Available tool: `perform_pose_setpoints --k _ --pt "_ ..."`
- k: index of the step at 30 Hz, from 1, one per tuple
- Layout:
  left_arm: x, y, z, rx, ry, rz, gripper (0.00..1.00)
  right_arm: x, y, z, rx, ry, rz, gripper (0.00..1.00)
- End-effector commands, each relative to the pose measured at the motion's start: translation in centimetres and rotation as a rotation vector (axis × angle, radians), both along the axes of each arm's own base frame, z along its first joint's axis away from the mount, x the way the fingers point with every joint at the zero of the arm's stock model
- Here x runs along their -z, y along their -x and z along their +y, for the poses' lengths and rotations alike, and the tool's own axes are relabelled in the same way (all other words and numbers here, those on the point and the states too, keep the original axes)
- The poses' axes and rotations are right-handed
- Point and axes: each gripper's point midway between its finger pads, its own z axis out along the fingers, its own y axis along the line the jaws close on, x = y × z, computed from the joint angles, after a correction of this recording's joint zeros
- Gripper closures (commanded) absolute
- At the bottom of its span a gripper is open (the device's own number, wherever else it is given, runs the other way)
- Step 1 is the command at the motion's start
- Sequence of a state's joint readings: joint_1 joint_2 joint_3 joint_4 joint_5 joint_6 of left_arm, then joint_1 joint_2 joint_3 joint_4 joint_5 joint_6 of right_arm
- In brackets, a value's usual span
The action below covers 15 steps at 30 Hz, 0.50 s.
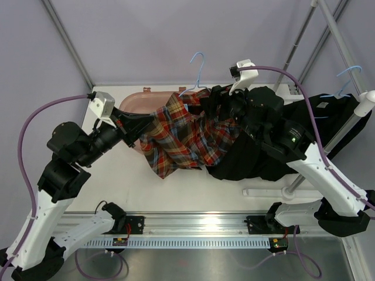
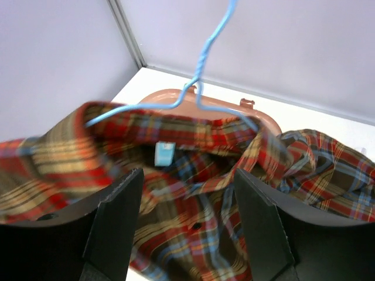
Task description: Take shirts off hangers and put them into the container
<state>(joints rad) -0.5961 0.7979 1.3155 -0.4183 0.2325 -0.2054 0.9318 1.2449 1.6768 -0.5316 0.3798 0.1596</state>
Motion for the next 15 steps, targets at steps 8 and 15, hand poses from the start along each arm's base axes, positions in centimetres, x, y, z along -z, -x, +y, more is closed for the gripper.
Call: perform_pose_setpoints --k 8,15 --pt "-0.5 2.2 -0.1 0.073 0.059 -0.025 1.0 -2.3 -2.1 3.5 -0.157 -0.071 -0.016 0.33" --pt "-0.3 2.7 -0.1 0.088 0.07 -0.024 1.0 -2.2 -3.3 4.1 -0.156 -0.082 -0.014 0.37"
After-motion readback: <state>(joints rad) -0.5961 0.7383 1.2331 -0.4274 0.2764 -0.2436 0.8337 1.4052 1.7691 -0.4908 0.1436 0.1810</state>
